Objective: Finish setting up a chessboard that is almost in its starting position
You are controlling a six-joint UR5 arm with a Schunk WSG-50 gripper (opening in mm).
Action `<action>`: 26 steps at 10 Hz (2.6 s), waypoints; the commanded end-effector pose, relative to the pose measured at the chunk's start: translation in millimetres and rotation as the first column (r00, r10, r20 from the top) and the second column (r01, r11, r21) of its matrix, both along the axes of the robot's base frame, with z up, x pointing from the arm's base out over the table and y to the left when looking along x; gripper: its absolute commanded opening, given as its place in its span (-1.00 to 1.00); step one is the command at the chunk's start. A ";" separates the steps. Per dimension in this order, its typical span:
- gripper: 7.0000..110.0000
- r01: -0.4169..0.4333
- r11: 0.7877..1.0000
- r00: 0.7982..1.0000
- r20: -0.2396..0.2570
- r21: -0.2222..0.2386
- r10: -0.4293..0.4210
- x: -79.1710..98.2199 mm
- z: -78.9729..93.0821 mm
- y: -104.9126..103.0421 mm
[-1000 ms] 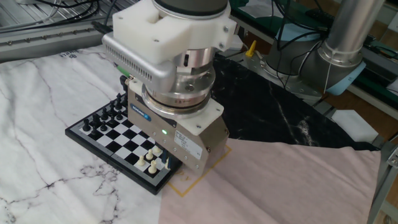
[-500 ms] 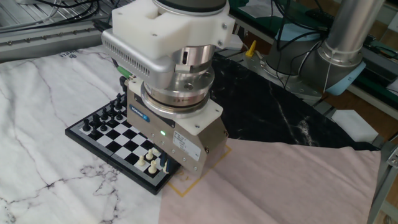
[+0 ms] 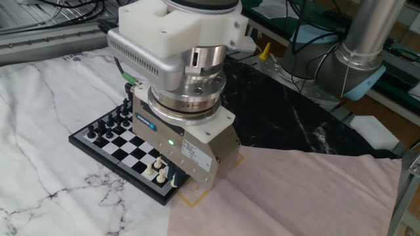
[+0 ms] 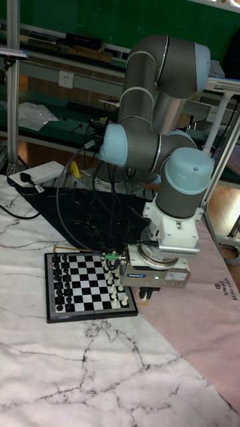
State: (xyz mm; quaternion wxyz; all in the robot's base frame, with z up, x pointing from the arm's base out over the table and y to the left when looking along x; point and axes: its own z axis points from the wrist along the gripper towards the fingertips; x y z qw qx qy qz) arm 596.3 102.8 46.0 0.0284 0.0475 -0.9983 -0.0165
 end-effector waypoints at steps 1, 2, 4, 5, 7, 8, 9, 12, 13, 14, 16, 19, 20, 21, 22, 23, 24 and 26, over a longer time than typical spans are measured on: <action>-1.00 -0.008 0.998 0.999 -0.031 0.065 0.010 -17.0 -6.4 -0.1; -1.00 -0.008 0.998 0.999 -0.031 0.062 0.010 -18.3 -8.0 -3.7; -1.00 -0.022 0.998 0.999 -0.027 0.051 0.023 -19.0 -10.6 -7.8; -1.00 -0.022 0.998 0.999 -0.029 0.052 0.023 -19.9 -11.3 -7.6; -1.00 -0.030 0.999 0.999 -0.012 0.042 0.031 -17.2 -12.3 -12.1; -1.00 -0.036 0.998 0.999 -0.005 0.044 0.037 -16.9 -13.7 -14.0; -1.00 -0.041 0.998 0.999 -0.009 0.044 0.042 -19.7 -14.3 -16.4; -1.00 -0.056 0.997 0.998 -0.013 0.044 0.057 -28.6 -15.7 -25.3; -1.00 -0.063 0.997 0.998 -0.010 0.052 0.063 -30.5 -17.8 -27.0; -1.00 -0.066 0.996 0.998 -0.010 0.052 0.066 -31.8 -19.1 -28.9; -1.00 -0.067 0.997 0.998 -0.007 0.047 0.068 -30.2 -19.4 -29.6; -1.00 -0.072 0.997 0.997 0.001 0.030 0.072 -24.9 -22.1 -33.5; -1.00 -0.073 0.997 0.997 -0.001 0.029 0.073 -24.6 -23.1 -33.9; -1.00 -0.073 0.997 0.997 0.001 0.029 0.073 -23.6 -23.8 -33.9; -1.00 -0.074 0.997 0.997 0.005 0.028 0.074 -22.3 -24.2 -33.9; -1.00 -0.079 0.997 0.997 0.005 0.018 0.079 -22.3 -25.0 -37.1; -1.00 -0.079 0.997 0.997 0.005 0.018 0.079 -22.0 -25.4 -37.4; -1.00 -0.084 0.996 0.996 0.009 0.007 0.083 -20.9 -26.0 -41.1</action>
